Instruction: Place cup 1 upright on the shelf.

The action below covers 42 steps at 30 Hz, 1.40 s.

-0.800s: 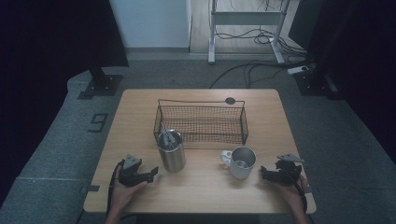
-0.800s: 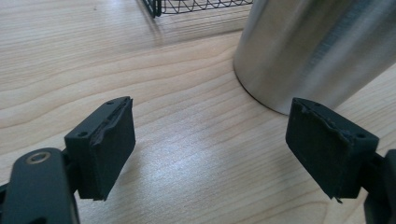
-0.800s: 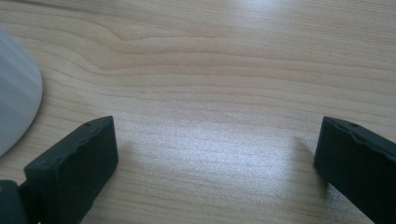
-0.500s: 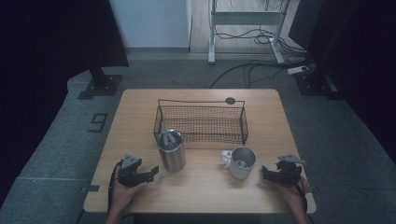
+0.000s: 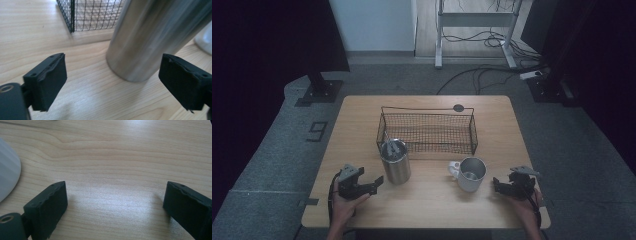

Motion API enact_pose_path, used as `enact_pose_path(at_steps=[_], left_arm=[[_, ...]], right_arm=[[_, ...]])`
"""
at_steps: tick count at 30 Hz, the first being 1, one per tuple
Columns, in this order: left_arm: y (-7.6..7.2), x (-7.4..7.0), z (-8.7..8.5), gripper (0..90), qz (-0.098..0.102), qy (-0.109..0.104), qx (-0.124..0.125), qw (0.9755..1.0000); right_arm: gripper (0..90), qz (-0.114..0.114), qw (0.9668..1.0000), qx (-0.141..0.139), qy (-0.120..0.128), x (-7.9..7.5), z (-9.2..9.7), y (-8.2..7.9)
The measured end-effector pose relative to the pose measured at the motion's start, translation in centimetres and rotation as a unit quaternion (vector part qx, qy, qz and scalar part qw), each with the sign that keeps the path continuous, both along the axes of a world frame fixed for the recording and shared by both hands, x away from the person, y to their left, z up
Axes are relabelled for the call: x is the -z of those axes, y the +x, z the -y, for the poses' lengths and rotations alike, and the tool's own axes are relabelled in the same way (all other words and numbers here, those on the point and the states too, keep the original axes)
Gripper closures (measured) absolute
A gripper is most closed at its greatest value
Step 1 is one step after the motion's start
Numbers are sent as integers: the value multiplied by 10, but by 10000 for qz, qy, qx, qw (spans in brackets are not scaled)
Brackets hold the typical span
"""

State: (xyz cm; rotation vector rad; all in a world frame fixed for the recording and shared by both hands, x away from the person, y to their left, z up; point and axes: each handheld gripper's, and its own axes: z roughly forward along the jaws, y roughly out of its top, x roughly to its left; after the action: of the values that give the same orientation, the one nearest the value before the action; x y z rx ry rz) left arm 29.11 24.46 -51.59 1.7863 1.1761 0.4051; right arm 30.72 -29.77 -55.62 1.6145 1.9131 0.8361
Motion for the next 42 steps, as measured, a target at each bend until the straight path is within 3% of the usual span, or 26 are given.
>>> enact_pose_path(at_steps=[5,20,32,42], left_arm=[[-4,-5,3,10,40,-26,176,9998],[-12,-24,24,0,369,8,569,9977],[-6,-26,44,0,360,42,589,9976],[4,-30,49,0,352,67,616,9975]], right_arm=[[67,16,10000,26,8,0,1,0],[70,12,9999,120,9,0,2,0],[72,16,9999,110,20,0,3,0],[72,18,9999,114,23,0,3,0]])
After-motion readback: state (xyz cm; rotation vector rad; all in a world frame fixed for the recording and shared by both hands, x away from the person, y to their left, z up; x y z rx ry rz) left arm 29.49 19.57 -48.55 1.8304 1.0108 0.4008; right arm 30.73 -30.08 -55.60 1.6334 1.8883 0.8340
